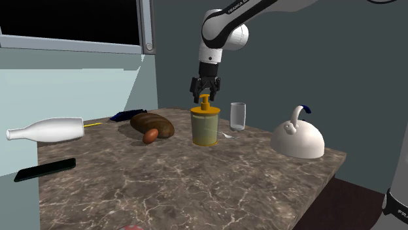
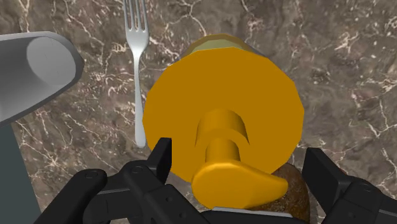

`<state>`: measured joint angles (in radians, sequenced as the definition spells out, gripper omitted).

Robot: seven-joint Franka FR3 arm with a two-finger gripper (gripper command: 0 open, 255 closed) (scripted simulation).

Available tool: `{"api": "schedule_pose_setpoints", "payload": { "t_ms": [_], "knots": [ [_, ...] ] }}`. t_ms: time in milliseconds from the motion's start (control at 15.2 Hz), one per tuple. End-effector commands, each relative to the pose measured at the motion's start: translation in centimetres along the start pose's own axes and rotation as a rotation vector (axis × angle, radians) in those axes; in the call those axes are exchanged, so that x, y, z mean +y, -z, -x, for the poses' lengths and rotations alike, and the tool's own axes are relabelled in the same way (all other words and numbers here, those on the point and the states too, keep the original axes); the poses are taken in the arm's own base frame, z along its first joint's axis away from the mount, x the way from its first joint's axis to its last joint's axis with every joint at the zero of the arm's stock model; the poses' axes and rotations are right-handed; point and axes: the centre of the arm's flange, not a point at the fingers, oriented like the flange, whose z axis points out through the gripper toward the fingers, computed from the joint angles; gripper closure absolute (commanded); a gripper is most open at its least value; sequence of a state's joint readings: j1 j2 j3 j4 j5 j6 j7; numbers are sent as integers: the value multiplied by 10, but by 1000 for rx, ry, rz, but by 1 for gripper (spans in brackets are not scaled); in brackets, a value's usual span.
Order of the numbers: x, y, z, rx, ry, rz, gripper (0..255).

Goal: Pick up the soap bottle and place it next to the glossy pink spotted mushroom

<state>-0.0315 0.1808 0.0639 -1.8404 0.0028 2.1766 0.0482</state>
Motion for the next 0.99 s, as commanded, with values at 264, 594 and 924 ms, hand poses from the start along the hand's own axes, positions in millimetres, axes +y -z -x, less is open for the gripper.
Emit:
{"api": "schedule_pose_setpoints", "payload": {
  "t_ms": [264,594,924],
  "knots": [
    [0,0,0,0,0,0,255],
    [0,0,0,0,0,0,255],
    [-1,26,-4,0,0,0,255]
  ]
}}
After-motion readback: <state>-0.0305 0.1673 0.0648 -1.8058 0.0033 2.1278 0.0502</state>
